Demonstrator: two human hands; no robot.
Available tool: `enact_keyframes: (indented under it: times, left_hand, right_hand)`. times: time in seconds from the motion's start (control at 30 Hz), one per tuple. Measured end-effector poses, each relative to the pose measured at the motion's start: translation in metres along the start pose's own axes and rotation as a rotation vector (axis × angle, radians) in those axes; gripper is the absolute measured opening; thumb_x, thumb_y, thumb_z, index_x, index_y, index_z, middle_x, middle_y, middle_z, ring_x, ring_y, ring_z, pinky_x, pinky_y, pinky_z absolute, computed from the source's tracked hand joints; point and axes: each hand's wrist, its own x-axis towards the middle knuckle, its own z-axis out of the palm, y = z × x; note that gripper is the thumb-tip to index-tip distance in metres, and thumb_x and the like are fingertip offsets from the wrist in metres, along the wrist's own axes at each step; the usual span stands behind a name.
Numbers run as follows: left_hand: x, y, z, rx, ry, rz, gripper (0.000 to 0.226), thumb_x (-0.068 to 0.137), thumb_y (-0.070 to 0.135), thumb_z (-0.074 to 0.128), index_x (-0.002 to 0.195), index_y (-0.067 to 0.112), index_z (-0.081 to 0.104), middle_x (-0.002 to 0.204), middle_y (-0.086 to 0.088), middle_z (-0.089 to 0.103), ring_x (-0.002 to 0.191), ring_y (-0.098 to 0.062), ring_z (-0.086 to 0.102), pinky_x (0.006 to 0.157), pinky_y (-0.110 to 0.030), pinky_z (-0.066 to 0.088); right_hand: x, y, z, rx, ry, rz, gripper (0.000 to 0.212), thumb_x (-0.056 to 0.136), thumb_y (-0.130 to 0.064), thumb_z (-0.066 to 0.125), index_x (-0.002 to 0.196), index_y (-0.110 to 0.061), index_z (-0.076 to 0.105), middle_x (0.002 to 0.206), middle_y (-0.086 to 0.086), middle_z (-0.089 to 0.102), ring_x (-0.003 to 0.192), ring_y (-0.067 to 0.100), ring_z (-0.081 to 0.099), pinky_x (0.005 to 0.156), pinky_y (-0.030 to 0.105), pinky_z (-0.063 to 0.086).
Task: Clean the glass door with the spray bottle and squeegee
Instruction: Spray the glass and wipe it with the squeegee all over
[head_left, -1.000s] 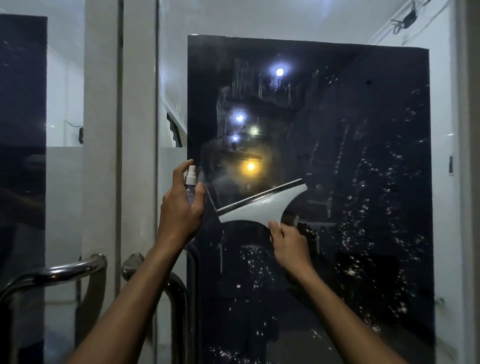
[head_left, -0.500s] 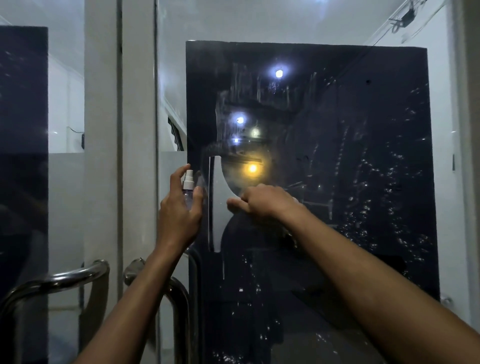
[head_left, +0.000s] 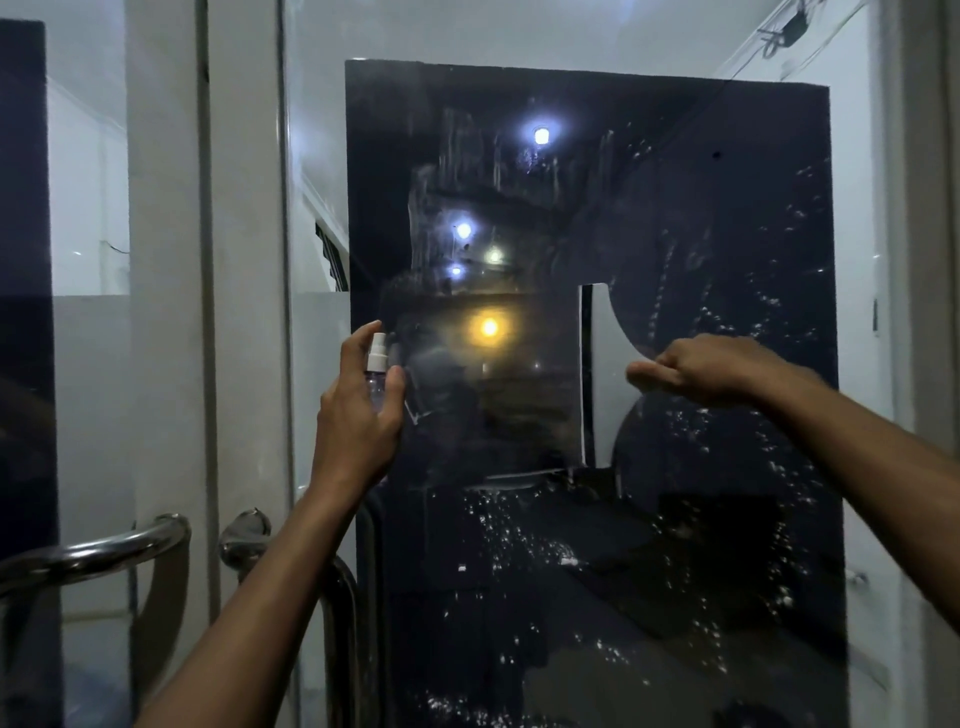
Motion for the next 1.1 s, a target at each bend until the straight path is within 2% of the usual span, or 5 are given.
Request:
enact_keyframes:
  times: [0.17,0.3,0.5,0.67,1.1]
  left_hand:
    - [0.000,0.010,-0.006,0.000,0.016,0.021,0.044,0.103,0.037,0.049,0.144,0.041,0.034,0.089,0.001,0.064,0.069,-0.017,0.064,0.064,-0.042,0.056]
    - [0.003,0.010,-0.018,-0.019,0.030,-0.012,0.045,0.104,0.033,0.049,0.145,0.042,0.034,0.100,-0.003,0.070,0.079,-0.024,0.069,0.071,-0.049,0.059]
    - [0.003,0.006,-0.032,0.004,0.054,0.016,0.044,0.105,0.028,0.050,0.146,0.038,0.036,0.086,0.001,0.061,0.067,-0.016,0.058,0.064,-0.032,0.046]
    - [0.003,-0.001,-0.037,0.018,0.069,0.006,0.045,0.104,0.029,0.050,0.146,0.038,0.037,0.077,0.012,0.058,0.055,-0.007,0.060,0.050,-0.015,0.044]
    - [-0.007,-0.005,-0.030,-0.012,0.024,-0.037,0.044,0.105,0.031,0.050,0.146,0.038,0.035,0.099,-0.010,0.067,0.077,-0.029,0.064,0.072,-0.049,0.057]
  right_hand:
    - [-0.009,-0.020,-0.005,0.161,0.075,-0.073,0.066,0.088,-0.082,0.022,0.102,-0.043,0.073,0.101,-0.008,0.073,0.090,0.016,0.065,0.081,0.039,0.052]
    - [0.000,-0.078,-0.018,0.637,0.225,-0.163,0.049,0.103,-0.054,0.040,0.061,-0.031,0.053,0.064,-0.010,0.053,0.059,0.008,0.048,0.062,0.030,0.038]
    - [0.037,-0.185,-0.047,1.321,0.278,-0.051,0.045,0.106,-0.038,0.041,0.067,-0.018,0.052,0.059,0.001,0.049,0.053,0.020,0.048,0.055,0.031,0.039]
    - [0.044,-0.214,-0.020,1.253,0.321,0.099,0.044,0.105,-0.043,0.039,0.080,-0.013,0.060,0.081,0.012,0.061,0.077,0.029,0.059,0.070,0.040,0.047]
    - [-0.045,-0.161,0.124,1.011,0.236,0.060,0.057,0.104,-0.049,0.041,0.072,-0.006,0.058,0.066,0.008,0.062,0.061,0.018,0.056,0.059,0.034,0.040]
